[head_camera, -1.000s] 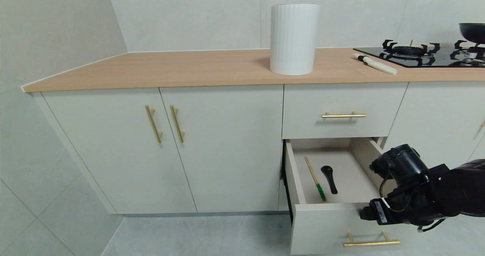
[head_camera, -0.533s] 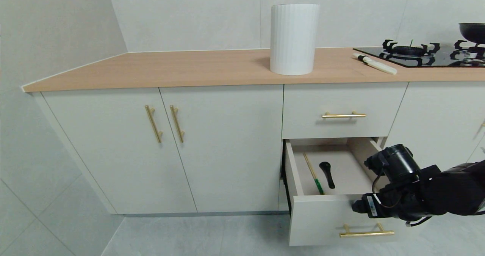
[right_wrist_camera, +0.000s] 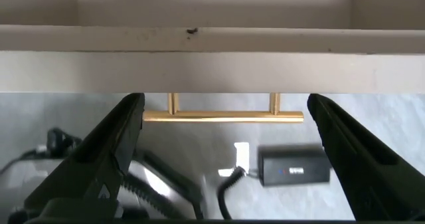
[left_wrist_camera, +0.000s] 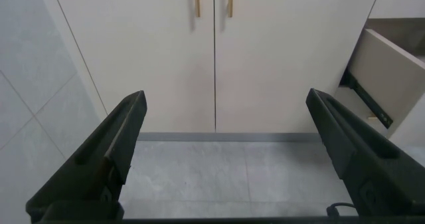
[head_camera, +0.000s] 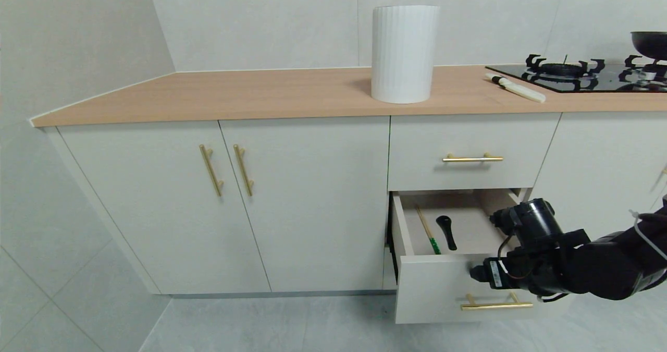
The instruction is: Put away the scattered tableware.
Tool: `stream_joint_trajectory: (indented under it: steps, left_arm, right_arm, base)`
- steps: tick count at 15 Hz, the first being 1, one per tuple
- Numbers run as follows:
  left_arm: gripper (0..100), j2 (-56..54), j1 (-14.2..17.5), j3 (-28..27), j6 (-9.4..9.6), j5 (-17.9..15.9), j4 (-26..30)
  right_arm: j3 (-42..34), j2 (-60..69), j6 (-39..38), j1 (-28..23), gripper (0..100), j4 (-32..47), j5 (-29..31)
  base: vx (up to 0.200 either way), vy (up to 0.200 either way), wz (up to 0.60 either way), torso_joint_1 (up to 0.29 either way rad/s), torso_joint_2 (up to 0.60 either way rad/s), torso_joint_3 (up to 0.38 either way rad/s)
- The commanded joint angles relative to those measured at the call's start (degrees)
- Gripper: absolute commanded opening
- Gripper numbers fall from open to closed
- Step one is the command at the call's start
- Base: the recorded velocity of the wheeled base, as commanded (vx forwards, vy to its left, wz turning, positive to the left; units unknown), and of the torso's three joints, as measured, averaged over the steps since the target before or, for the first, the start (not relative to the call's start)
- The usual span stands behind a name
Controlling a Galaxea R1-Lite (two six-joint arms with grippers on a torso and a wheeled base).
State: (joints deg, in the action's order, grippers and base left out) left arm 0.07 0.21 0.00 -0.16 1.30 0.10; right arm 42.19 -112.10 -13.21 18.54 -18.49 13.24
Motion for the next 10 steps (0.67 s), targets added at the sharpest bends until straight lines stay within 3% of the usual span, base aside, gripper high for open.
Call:
stream_joint_trajectory:
  steps: [1, 10]
  left_arm:
    - [100, 0.01, 0.06, 0.00, -0.02, 0.01, -0.01]
    - [100, 0.01, 0.06, 0.00, -0.02, 0.01, -0.01]
  right_arm:
    - [0.26, -2.50, 0.03, 0.09, 100, -2.60, 0.12]
    - [11.95, -8.83, 4.34, -1.05, 100, -4.45, -0.32]
  base:
    - [0.000, 0.000, 0.00, 0.000, 0.00, 0.000]
    - [0.000, 0.000, 0.00, 0.000, 0.00, 0.000]
